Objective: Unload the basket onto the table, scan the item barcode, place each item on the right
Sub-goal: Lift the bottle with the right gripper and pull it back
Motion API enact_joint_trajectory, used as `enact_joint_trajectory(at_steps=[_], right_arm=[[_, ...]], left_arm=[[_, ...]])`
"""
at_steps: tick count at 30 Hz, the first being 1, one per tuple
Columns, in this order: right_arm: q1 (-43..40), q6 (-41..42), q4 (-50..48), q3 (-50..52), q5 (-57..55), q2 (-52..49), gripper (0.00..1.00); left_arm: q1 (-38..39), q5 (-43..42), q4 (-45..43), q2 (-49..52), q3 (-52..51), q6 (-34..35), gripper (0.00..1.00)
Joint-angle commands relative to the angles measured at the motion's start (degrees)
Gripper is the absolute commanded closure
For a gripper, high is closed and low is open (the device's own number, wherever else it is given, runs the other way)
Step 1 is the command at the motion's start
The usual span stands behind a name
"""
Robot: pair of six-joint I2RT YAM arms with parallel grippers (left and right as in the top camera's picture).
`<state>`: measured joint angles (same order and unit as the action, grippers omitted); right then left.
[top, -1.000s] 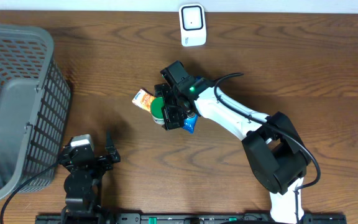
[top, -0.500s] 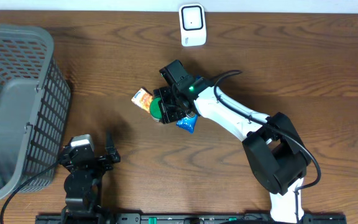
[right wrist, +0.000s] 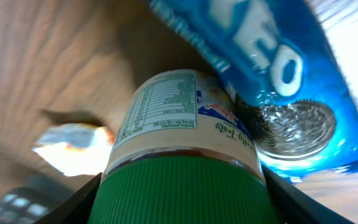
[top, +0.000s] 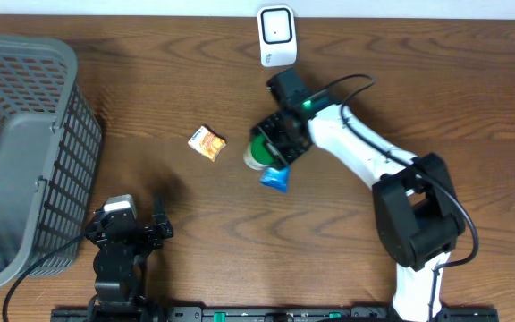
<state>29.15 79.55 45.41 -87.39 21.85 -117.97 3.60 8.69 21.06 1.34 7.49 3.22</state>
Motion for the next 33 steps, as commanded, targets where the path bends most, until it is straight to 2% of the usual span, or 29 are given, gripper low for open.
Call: enact_joint_trajectory(at_steps=[1, 8, 14, 16, 18, 19, 21, 33], right_arm=[[-2.21, -13.07, 3.72, 1.88, -4.83, -2.25, 0.41], [-6.03, -23.56, 8.59, 1.14, -7.15, -2.25, 0.4], [-8.0, -30.47, 20.79, -6.27, -17.94, -2.25, 0.35], [-8.07, -33.18, 24.11, -9.86, -18.99, -2.25, 0.29], [-8.02, -35.12, 26.43, -13.22, -18.93, -2.25, 0.1], [-8.0, -35.1, 27.45, -14.38, -18.86, -2.25, 0.04], [-7.91, -35.15, 27.56, -15.26, -18.78, -2.25, 0.01], [-8.07, -43.43, 31.63, -15.43, -19.39, -1.57, 0.01]], left_arm=[[0.22, -0.72, 1.84, 0.11, -0.72, 0.52, 0.02], [0.24, -0.7, 1.84, 0.11, -0.72, 0.5, 0.02], [0.22, -0.72, 1.84, 0.11, -0.72, 0.52, 0.02], [0.22, -0.7, 1.84, 0.11, -0.72, 0.52, 0.02], [0.22, -0.7, 1.84, 0.11, -0.74, 0.52, 0.02], [0.24, -0.7, 1.84, 0.11, -0.72, 0.52, 0.02], [0.22, -0.72, 1.84, 0.11, -0.72, 0.52, 0.02], [0.24, -0.7, 1.84, 0.11, -0.72, 0.52, 0.02]])
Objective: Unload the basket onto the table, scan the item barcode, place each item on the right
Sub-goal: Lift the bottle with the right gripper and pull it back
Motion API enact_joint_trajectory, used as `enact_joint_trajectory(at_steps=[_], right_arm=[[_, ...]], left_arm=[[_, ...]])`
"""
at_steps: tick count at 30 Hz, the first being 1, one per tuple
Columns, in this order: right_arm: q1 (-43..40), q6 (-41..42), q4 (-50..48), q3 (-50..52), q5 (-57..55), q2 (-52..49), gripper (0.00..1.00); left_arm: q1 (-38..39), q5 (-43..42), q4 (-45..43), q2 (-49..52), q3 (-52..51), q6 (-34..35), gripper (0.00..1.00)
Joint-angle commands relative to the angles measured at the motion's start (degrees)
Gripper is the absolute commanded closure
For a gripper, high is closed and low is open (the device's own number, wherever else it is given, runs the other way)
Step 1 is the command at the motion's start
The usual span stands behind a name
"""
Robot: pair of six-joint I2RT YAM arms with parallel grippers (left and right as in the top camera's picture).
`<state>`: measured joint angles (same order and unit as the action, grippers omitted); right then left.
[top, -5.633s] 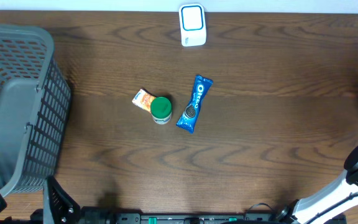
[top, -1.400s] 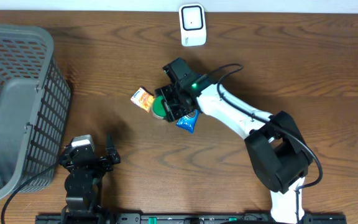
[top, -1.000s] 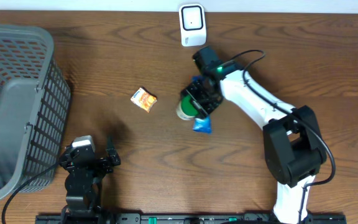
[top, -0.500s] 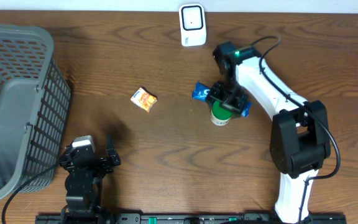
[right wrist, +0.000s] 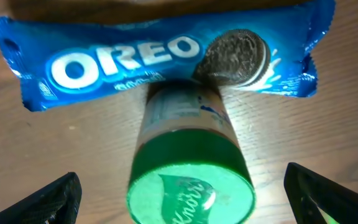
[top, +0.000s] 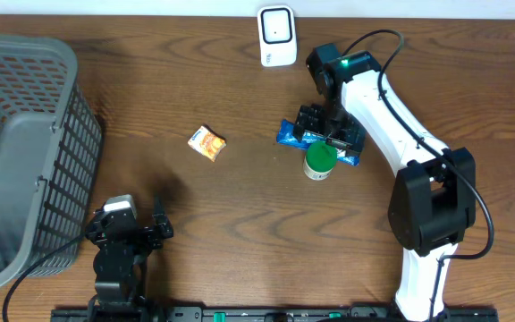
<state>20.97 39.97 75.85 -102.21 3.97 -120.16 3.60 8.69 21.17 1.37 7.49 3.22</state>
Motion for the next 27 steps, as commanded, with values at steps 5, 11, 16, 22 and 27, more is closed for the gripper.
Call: enact_joint_trajectory(at_steps=[5, 11, 16, 22, 27], right_arm=[[0.09, -3.87, 5.35, -1.27, -6.64, 4.28, 0.01], [2.56, -10.47, 6.21, -1.27, -10.58, 12.04, 0.01], [3.48, -16.87, 5.6, -1.27, -10.56, 13.73, 0.01], [3.74, -15.41, -1.77, 5.99, -11.15, 13.51, 0.01], [3.78, -17.16, -10.32, 13.7, -8.37, 13.4, 0.01]], left_arm=[[0.22, -0.72, 1.73, 0.09, -0.72, 0.52, 0.02], [0.22, -0.7, 1.73, 0.09, -0.72, 0.52, 0.02], [0.22, -0.72, 1.73, 0.09, -0.72, 0.52, 0.02], [0.24, -0.7, 1.73, 0.09, -0.72, 0.52, 0.02], [0.22, -0.72, 1.73, 0.09, -0.72, 0.52, 0.02]])
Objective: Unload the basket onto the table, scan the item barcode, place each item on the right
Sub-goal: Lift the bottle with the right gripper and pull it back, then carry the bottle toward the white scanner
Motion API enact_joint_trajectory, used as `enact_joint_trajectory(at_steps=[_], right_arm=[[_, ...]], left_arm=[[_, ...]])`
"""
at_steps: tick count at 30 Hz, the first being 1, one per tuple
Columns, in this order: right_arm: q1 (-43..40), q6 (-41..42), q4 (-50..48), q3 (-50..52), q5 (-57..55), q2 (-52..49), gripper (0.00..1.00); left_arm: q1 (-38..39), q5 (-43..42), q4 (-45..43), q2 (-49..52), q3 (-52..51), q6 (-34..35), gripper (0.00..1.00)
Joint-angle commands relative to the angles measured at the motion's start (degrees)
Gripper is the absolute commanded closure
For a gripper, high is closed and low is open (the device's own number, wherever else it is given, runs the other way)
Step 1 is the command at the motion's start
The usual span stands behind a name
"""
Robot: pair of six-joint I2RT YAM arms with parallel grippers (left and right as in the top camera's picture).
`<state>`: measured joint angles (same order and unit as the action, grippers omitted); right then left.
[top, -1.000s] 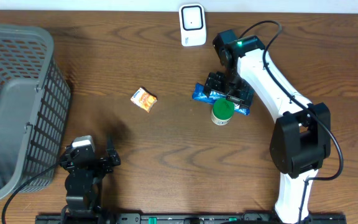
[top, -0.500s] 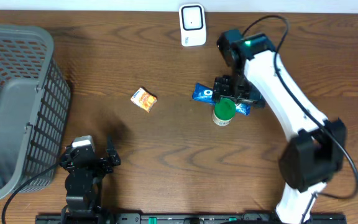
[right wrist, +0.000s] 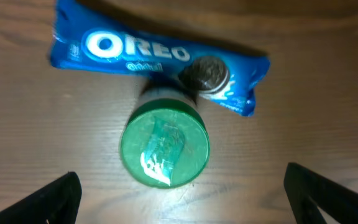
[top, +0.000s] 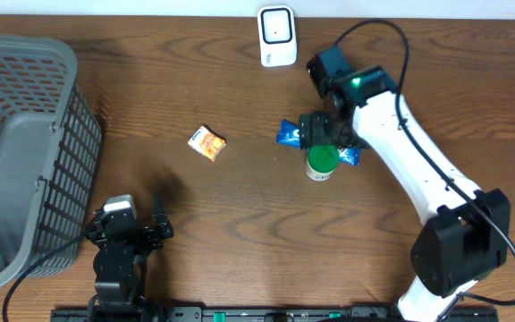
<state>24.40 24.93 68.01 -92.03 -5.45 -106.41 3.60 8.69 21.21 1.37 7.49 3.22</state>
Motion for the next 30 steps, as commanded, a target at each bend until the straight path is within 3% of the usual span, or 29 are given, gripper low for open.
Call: enact_joint_trajectory(at_steps=[1, 12, 28, 30], right_arm=[[0.35, -2.82, -4.09, 4.57, 1.29, -0.35, 0.01], [0.39, -3.08, -15.23, 13.51, 4.55, -0.74, 0.01], [0.39, -0.11, -17.57, 14.69, 6.03, -9.01, 0.01], [0.39, 1.42, -17.55, 14.69, 5.99, -9.49, 0.05]], left_arm=[[0.22, -0.72, 1.68, 0.09, -0.72, 0.52, 0.02], [0.22, -0.7, 1.68, 0.09, -0.72, 0.52, 0.02], [0.22, -0.7, 1.68, 0.09, -0.72, 0.52, 0.02], [0.22, -0.72, 1.68, 0.09, -0.72, 0.52, 0.02]])
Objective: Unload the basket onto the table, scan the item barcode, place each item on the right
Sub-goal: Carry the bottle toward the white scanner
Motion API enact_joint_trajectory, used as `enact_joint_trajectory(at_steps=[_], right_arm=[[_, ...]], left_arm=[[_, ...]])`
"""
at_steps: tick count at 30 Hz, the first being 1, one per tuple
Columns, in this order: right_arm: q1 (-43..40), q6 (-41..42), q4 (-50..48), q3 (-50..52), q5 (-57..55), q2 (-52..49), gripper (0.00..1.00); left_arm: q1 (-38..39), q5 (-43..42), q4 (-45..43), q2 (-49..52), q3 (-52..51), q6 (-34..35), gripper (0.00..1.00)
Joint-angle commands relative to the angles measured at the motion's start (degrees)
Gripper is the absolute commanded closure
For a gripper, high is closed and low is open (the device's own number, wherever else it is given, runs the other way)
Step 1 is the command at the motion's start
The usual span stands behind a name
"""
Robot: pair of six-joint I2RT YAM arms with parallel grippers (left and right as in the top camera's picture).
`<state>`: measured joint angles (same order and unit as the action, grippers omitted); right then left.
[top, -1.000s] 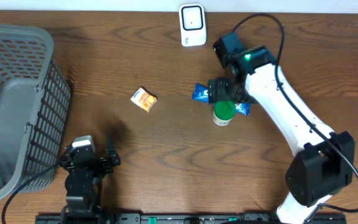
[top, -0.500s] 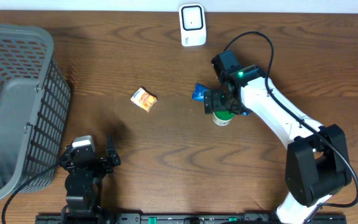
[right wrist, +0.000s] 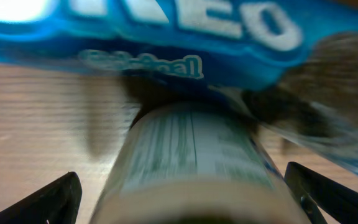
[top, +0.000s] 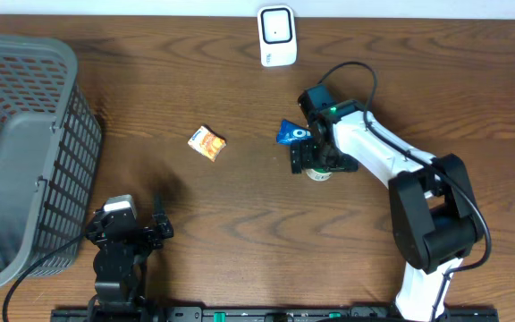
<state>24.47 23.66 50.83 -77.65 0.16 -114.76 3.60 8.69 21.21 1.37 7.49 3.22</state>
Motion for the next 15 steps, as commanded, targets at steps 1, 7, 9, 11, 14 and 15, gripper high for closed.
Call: enact_joint_trajectory(at_steps=[1, 7, 9, 11, 14, 15], right_arm=[[0.33, 3.3, -0.33, 0.31, 0.39, -1.14, 0.1], [0.22, 6.1, -0.31, 0.31, 0.17, -1.14, 0.41], [0.22, 6.1, -0.22, 0.26, 0.2, -1.14, 0.49], [0.22, 6.1, 0.81, -0.33, 0.61, -1.11, 0.53], [-0.04, 6.08, 4.48, -3.41, 1.95, -1.07, 0.56], [-0.2, 6.08, 6.27, -4.98, 2.67, -1.07, 0.57]], left_arm=[[0.22, -0.72, 1.68, 0.09, -0.72, 0.52, 0.02], [0.22, -0.7, 1.68, 0.09, -0.72, 0.52, 0.02], [0.24, -0.72, 1.68, 0.09, -0.72, 0.52, 0.02], [0.22, -0.7, 1.68, 0.09, -0.72, 0.52, 0.02], [0.24, -0.72, 1.68, 0.09, -0.72, 0.52, 0.02], [0.24, -0.72, 1.68, 0.09, -0.72, 0.52, 0.02]])
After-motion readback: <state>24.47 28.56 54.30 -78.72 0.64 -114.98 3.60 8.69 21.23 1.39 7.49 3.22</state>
